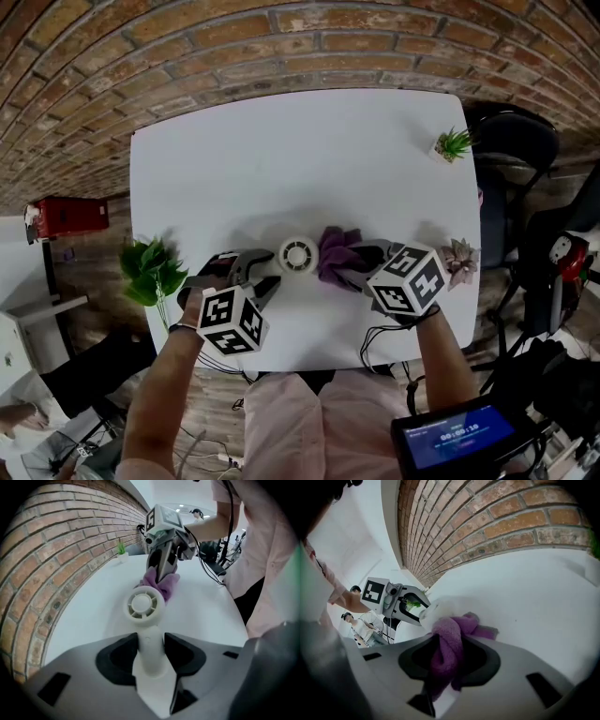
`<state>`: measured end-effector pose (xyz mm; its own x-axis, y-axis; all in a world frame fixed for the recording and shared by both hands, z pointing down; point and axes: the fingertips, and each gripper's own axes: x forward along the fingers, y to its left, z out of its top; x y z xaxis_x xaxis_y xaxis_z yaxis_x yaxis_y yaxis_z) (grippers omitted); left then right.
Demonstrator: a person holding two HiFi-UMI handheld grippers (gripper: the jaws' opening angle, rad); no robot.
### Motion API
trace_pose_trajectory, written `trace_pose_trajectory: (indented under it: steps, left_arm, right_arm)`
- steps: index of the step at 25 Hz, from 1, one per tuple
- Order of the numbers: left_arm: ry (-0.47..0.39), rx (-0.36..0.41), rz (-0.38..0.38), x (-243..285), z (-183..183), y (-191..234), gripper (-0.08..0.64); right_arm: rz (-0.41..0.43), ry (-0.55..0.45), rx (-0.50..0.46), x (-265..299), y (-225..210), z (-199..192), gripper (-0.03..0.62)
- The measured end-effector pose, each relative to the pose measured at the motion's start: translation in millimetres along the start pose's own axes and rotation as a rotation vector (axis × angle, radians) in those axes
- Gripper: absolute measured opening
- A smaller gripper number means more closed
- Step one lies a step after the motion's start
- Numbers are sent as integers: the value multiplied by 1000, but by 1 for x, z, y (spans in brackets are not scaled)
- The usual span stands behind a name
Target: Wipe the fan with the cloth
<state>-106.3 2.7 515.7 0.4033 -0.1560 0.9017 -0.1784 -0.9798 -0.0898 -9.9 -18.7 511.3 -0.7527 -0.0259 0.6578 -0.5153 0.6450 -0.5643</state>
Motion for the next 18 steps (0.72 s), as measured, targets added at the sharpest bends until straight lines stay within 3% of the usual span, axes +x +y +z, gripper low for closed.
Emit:
trace_pose_trajectory:
  steps: [9, 13, 16, 18]
  left_arm:
    - [68, 180, -45, -1, -4, -10, 186]
    - [78, 323, -55, 1, 4, -23, 183]
    - [92, 437, -48, 5, 9, -28, 183]
    - [108, 509, -45, 6, 10, -28, 183]
  right_arm:
    - [-10, -9, 14, -2, -4, 2, 120]
    - [-42, -55, 28, -5, -14, 13, 120]
    - [-43, -101, -25, -13, -14, 29, 121]
    - [-58, -117, -121, -16, -10, 41, 123]
